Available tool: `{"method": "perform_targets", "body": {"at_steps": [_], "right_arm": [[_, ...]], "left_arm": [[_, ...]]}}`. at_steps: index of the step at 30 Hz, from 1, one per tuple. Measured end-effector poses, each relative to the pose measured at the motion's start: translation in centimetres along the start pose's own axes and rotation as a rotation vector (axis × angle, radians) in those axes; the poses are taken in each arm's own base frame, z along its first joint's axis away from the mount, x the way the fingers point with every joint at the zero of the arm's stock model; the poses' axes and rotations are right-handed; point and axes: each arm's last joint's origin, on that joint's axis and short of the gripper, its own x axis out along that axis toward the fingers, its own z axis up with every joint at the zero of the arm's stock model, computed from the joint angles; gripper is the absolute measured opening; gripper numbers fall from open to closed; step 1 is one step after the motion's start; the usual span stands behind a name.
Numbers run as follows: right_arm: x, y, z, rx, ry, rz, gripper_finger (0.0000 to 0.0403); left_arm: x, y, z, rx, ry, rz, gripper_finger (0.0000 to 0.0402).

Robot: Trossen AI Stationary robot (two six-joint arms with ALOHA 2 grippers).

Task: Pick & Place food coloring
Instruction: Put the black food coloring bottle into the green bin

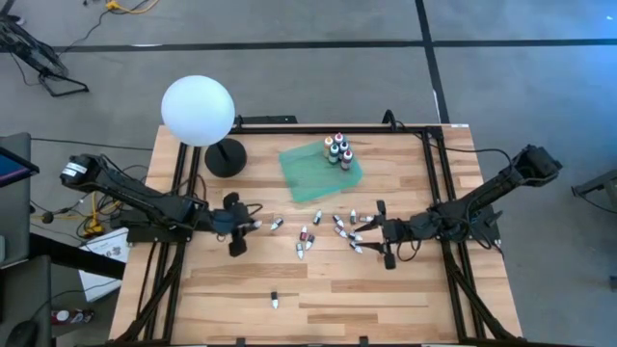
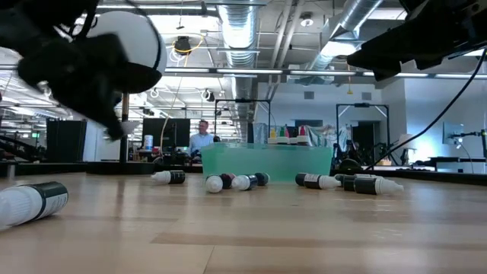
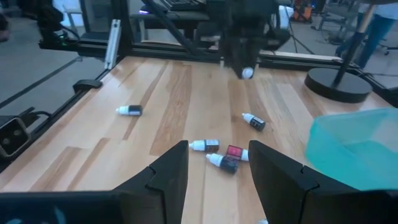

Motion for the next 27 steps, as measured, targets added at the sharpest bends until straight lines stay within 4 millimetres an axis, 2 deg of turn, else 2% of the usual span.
{"method": "perform_targets", "body": {"at_steps": [7,11,21,27], "right_arm": [[0.2,-0.6,0.0,0.025,0.002,-0.030,0.0159],[0.2,-0.7,0.0,0.025,0.002,-0.031,0.0159],[0.2,-0.7,0.0,0.025,0.002,-0.031,0.0159],[0.2,-0.7,0.0,0.026,0.002,-0.031,0.0159]], "left_arm": [[0.3,0.7,3.8,0.089,-0.352,0.125,0.0079],[1.4,1.3,5.2,0.109,-0.464,0.132,0.0078],[6.5,2.7,5.9,0.064,-0.585,0.160,0.0078],[9.8,3.9,7.6,0.043,-0.565,0.191,0.0078]]}}
